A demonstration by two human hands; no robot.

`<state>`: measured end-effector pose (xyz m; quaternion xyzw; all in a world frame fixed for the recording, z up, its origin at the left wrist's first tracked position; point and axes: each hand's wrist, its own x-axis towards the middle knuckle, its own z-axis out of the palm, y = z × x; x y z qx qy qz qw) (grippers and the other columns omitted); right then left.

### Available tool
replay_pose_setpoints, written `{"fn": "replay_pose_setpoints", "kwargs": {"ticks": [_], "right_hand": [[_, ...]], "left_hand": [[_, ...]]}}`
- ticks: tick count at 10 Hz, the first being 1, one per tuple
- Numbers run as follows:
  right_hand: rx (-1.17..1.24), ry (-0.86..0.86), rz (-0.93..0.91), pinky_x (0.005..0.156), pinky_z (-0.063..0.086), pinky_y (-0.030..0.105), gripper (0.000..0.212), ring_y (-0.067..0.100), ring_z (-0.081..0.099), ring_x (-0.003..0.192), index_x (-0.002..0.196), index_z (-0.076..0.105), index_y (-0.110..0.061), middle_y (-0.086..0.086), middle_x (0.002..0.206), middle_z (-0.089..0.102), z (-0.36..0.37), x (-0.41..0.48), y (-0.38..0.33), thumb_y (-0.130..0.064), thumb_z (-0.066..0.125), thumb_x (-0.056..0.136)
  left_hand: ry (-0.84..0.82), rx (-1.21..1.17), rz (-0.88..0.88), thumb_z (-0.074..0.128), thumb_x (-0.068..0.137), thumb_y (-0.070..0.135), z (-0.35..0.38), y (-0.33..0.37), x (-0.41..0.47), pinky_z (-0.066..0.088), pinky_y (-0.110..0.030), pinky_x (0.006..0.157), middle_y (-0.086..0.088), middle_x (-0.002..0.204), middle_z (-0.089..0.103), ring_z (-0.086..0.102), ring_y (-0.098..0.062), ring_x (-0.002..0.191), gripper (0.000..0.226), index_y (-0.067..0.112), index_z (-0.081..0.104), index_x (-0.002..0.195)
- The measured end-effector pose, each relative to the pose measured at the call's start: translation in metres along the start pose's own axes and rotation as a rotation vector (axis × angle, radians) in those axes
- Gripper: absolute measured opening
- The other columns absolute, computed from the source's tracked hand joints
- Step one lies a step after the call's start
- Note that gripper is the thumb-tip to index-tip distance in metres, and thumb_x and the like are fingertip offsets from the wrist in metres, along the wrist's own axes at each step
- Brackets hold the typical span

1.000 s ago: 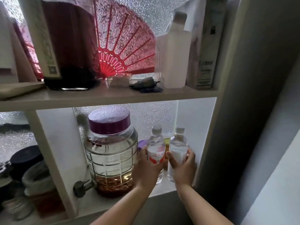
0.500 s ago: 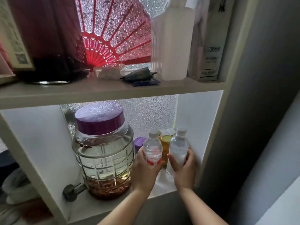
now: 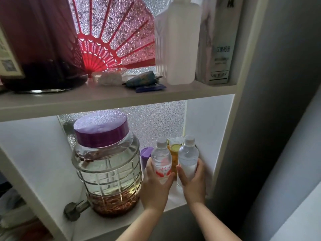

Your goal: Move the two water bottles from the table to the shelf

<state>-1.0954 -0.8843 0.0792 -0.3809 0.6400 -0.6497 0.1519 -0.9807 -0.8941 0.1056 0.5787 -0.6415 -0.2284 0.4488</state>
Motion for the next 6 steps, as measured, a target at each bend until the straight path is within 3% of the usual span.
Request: {"fn": "replay_pose_setpoints", "kwargs": {"ticks": [1, 3, 4, 5, 6], "right_hand": [[-0.022, -0.009, 0.009, 0.075, 0.048, 0.02, 0.06, 0.01, 0.064, 0.096, 0.124, 0.046, -0.029, -0.003, 0.114, 0.063, -0.001, 0.001, -0.001, -0.037, 0.079, 0.075], [-0.132, -0.028, 0.034, 0.087, 0.054, 0.038, 0.072, 0.021, 0.065, 0.108, 0.136, 0.045, -0.022, 0.002, 0.127, 0.064, -0.006, -0.004, -0.006, -0.036, 0.081, 0.074], [-0.171, -0.016, -0.03, 0.099, 0.047, 0.036, 0.089, 0.017, 0.055, 0.122, 0.145, 0.036, -0.019, 0.003, 0.139, 0.055, -0.011, -0.011, -0.016, -0.031, 0.084, 0.071], [-0.254, 0.035, -0.177, 0.103, 0.039, 0.032, 0.087, 0.018, 0.051, 0.126, 0.146, 0.037, -0.013, 0.007, 0.142, 0.053, -0.016, -0.024, -0.037, -0.033, 0.082, 0.074], [-0.369, 0.094, -0.343, 0.108, 0.041, 0.043, 0.082, 0.028, 0.05, 0.13, 0.144, 0.039, -0.011, 0.012, 0.145, 0.051, -0.018, -0.035, -0.049, -0.054, 0.061, 0.077]], "left_hand": [[-0.03, 0.007, -0.021, 0.075, 0.072, 0.049, 0.001, 0.0, 0.0, 0.048, -0.035, 0.079, -0.006, 0.132, 0.055, 0.058, -0.026, 0.114, 0.091, 0.019, 0.03, 0.145], [-0.153, 0.042, -0.052, 0.069, 0.072, 0.059, -0.007, 0.002, 0.0, 0.052, -0.043, 0.087, -0.006, 0.142, 0.046, 0.055, -0.029, 0.119, 0.096, 0.026, 0.015, 0.145], [-0.209, 0.087, -0.03, 0.066, 0.073, 0.063, -0.017, -0.002, -0.007, 0.047, -0.041, 0.099, -0.008, 0.154, 0.032, 0.043, -0.026, 0.134, 0.108, 0.018, 0.005, 0.15], [-0.203, 0.112, 0.012, 0.059, 0.077, 0.064, -0.038, 0.0, -0.023, 0.04, -0.037, 0.106, -0.005, 0.158, 0.026, 0.033, -0.021, 0.142, 0.103, 0.015, 0.008, 0.152], [-0.115, 0.176, 0.116, 0.058, 0.083, 0.054, -0.065, 0.003, -0.032, 0.045, -0.036, 0.099, -0.002, 0.154, 0.035, 0.042, -0.02, 0.136, 0.087, 0.016, 0.017, 0.15]]}}
